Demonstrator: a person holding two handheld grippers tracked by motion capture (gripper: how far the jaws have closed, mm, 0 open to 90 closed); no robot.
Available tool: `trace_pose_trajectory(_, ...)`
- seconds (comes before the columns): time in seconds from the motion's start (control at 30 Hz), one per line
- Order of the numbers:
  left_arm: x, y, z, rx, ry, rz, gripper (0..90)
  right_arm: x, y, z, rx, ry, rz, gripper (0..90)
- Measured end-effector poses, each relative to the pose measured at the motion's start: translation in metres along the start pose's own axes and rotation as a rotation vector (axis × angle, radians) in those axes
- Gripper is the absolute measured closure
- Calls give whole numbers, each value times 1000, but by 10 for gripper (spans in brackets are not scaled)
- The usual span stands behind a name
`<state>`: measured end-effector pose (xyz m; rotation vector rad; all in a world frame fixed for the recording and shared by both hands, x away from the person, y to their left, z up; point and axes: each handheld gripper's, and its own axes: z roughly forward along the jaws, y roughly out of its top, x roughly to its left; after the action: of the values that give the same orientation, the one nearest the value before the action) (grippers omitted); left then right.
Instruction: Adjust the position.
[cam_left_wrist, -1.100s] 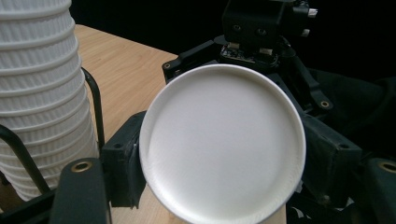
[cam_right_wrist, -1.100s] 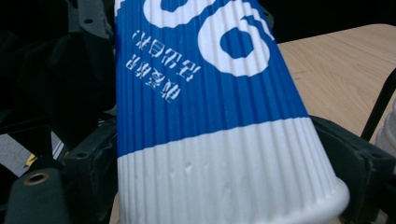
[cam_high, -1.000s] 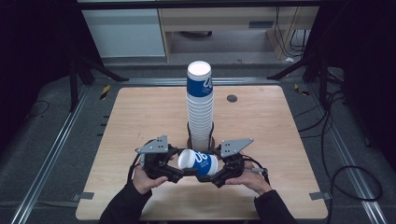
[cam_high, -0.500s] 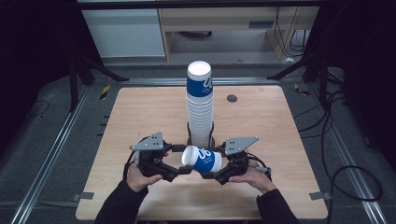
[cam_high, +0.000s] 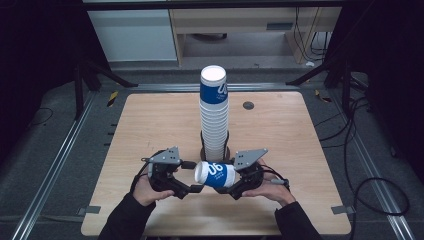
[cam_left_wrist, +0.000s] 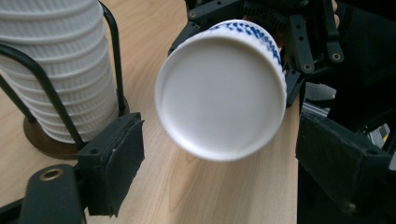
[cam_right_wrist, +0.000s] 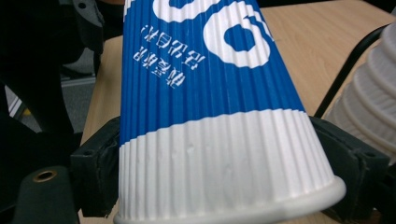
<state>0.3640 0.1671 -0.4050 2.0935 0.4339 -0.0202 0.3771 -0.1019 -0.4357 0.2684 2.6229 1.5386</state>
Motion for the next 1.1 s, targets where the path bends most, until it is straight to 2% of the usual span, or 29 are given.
trace_pose_trajectory(0.2, 2, -3, 11, 52, -20, 2, 162, 5, 0, 12, 54, 15, -34, 151)
trace_pose_trajectory(0.43, 2, -6, 16, 73, -28, 0, 236, 8, 0, 18, 80, 21, -57, 150)
trace_pose_trajectory(0.63, 2, -7, 16, 76, -38, 13, 253, 8, 0, 19, 97, 21, -65, 144)
trace_pose_trajectory(0.93, 2, -7, 13, 59, -30, 22, 265, 8, 1, 19, 81, 12, -47, 105)
trace_pose_trajectory(1.1, 3, -7, 12, 54, -23, 24, 267, 6, 2, 13, 49, 5, -23, 88)
